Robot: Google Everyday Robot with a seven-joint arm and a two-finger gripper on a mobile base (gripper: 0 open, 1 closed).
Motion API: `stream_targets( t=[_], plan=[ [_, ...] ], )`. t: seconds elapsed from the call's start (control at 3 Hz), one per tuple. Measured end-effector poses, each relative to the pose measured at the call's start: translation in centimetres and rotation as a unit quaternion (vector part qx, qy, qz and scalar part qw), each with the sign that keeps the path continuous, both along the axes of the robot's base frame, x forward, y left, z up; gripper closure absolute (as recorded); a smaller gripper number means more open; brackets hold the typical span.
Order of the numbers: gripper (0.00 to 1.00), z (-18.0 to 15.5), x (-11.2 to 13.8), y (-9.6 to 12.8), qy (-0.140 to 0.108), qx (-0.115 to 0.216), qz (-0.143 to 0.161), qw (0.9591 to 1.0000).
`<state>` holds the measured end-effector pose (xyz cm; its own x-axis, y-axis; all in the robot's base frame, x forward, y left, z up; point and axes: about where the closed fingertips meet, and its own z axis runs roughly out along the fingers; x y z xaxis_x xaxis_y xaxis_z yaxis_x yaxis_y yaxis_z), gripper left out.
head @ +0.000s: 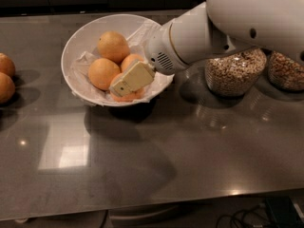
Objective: Pick orange from white bowl
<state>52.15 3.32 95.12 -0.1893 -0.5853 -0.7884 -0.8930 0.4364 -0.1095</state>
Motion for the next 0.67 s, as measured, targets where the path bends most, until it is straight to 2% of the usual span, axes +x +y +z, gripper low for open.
stream_targets(
  t=[0.67],
  plan=[
    [0.33,-2.4,1.2,-0.4,0.015,-0.013,-0.031,0.9993]
  ],
)
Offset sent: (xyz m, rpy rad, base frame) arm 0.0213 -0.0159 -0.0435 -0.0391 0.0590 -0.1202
